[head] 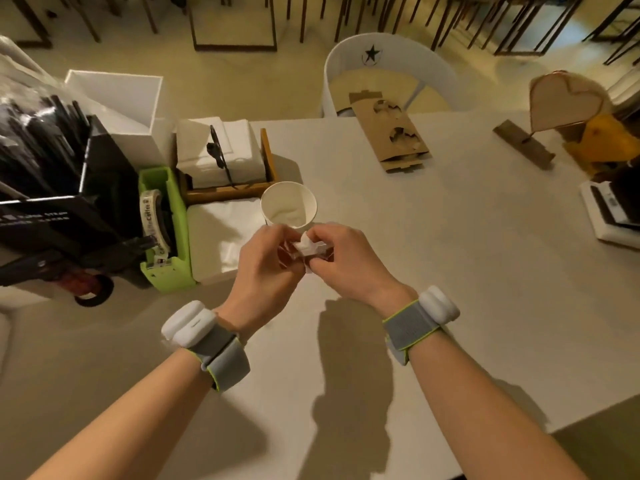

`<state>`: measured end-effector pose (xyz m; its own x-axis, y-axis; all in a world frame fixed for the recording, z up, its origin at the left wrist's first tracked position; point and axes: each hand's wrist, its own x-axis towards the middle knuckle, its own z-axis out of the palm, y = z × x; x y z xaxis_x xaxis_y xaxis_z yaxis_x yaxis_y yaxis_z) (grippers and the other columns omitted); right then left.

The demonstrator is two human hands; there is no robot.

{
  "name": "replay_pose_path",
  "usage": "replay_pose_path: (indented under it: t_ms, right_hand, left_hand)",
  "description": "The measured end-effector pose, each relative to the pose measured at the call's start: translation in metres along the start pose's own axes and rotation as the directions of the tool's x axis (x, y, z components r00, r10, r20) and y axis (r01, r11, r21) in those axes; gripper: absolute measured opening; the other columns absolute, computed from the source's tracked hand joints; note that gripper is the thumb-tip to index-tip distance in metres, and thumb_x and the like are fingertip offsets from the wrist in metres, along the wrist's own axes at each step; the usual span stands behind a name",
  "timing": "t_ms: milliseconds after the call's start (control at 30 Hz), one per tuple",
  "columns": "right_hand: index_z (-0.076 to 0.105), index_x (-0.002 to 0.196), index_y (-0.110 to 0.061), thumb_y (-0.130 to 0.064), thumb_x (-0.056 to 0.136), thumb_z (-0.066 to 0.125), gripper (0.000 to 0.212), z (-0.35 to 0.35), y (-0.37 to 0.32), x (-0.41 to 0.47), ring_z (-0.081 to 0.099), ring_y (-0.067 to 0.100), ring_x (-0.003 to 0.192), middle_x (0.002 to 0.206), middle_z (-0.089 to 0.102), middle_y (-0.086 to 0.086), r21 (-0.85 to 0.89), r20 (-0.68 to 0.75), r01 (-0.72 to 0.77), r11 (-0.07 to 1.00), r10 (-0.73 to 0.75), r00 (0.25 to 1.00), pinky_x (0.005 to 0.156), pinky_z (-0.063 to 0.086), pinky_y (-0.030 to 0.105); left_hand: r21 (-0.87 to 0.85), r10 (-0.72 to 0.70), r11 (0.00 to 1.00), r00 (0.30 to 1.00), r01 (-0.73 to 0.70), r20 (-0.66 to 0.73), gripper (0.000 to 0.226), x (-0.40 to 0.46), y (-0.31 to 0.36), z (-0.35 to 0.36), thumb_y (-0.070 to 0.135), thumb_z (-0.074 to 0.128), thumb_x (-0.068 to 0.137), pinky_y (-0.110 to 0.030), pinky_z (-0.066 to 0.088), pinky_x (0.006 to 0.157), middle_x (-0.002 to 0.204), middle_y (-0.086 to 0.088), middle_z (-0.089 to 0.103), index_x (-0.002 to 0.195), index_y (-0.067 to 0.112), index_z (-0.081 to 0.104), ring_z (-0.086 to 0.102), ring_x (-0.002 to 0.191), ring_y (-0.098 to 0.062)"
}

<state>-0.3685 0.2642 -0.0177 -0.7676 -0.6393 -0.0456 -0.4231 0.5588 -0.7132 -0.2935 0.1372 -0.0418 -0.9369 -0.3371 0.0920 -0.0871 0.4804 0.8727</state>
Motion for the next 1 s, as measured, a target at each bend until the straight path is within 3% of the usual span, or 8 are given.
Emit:
replay_pose_path:
  t_ms: [67,167,300,400,500,667,867,1000]
  right_hand:
    - [0.064,0.086,-0.014,-0.004,0.075,0.064,0.015,-0.007,-0.01,0.015,0.058,0.025,0.082,0.09,0.064,0.005,0.001,-0.044,0.032,0.999,-0.032,0.999,0.068,0.047,0.032]
    - [0.062,0.088,-0.018,-0.002,0.075,0.064,0.02,-0.007,-0.018,0.042,0.055,0.018,0.075,0.085,0.064,0.0,0.062,-0.138,0.094,0.994,-0.085,0.987,0.064,0.042,0.02]
    - [0.059,0.098,-0.017,-0.007,0.08,0.065,0.021,0.009,-0.003,0.071,0.057,0.031,0.087,0.094,0.068,0.007,-0.031,-0.202,0.047,0.998,-0.052,0.978,0.071,0.049,0.036]
    - [0.06,0.1,-0.016,-0.013,0.08,0.067,0.022,0.019,0.01,0.078,0.052,0.034,0.094,0.096,0.066,0.01,-0.132,-0.186,0.014,0.991,-0.039,0.982,0.072,0.048,0.038]
    - [0.063,0.094,-0.014,-0.022,0.077,0.068,0.02,0.023,0.017,0.081,0.051,0.033,0.094,0.096,0.067,0.009,-0.293,-0.154,0.077,0.953,-0.127,0.98,0.072,0.038,0.033]
    - [0.063,0.097,-0.015,-0.031,0.071,0.063,0.03,0.025,0.019,0.075,0.043,0.029,0.107,0.109,0.056,0.008,-0.38,-0.155,0.089,0.92,-0.158,0.975,0.08,0.028,0.033]
    - [0.05,0.124,-0.034,-0.04,0.075,0.054,0.05,0.017,0.016,0.068,0.021,0.028,0.13,0.14,0.032,0.006,-0.44,-0.005,0.108,0.892,-0.123,0.992,0.106,0.021,0.044]
    - [0.042,0.133,-0.035,-0.04,0.075,0.059,0.061,0.008,0.009,0.061,0.02,0.028,0.134,0.144,0.029,0.007,-0.382,-0.046,0.082,0.92,-0.108,0.993,0.108,0.021,0.044]
  left_hand:
    - [0.001,0.027,1.0,1.0,-0.027,-0.014,0.028,0.018,0.008,-0.012,0.0,0.07,0.074,-0.022,0.051,0.061,0.093,-0.006,0.06,0.098,0.011,0.061,0.063,0.078,-0.023]
    - [0.031,0.073,0.997,0.995,-0.072,-0.061,0.028,0.047,0.013,-0.027,-0.002,0.066,0.076,-0.035,0.055,0.065,0.093,-0.014,0.061,0.103,0.005,0.061,0.062,0.077,-0.027]
    - [0.042,0.053,0.998,0.998,-0.052,-0.032,0.04,0.069,0.003,-0.032,-0.003,0.06,0.078,-0.029,0.055,0.069,0.093,-0.011,0.063,0.116,0.006,0.053,0.063,0.082,-0.025]
    - [0.189,0.102,0.976,0.993,-0.11,0.053,0.041,0.068,-0.009,-0.03,-0.001,0.052,0.083,-0.036,0.053,0.075,0.097,-0.01,0.064,0.122,0.008,0.046,0.06,0.086,-0.024]
    - [0.374,0.156,0.909,0.982,-0.183,0.102,0.033,0.064,-0.021,-0.026,0.001,0.045,0.087,-0.04,0.047,0.082,0.108,-0.011,0.061,0.118,0.01,0.049,0.054,0.096,-0.025]
    - [0.602,0.221,0.769,0.973,-0.217,0.068,0.027,0.062,-0.025,-0.018,0.01,0.053,0.083,-0.035,0.037,0.074,0.103,-0.012,0.055,0.109,0.011,0.059,0.042,0.095,-0.029]
    - [0.693,0.191,0.689,0.976,-0.211,0.106,0.034,0.062,-0.025,-0.024,0.03,0.05,0.085,-0.032,0.026,0.076,0.108,-0.011,0.05,0.115,0.016,0.056,0.038,0.101,-0.029]
    - [0.684,0.161,0.698,0.977,-0.213,0.14,0.055,0.059,-0.011,-0.027,0.033,0.05,0.083,-0.034,0.033,0.076,0.108,-0.01,0.053,0.135,0.018,0.04,0.039,0.098,-0.028]
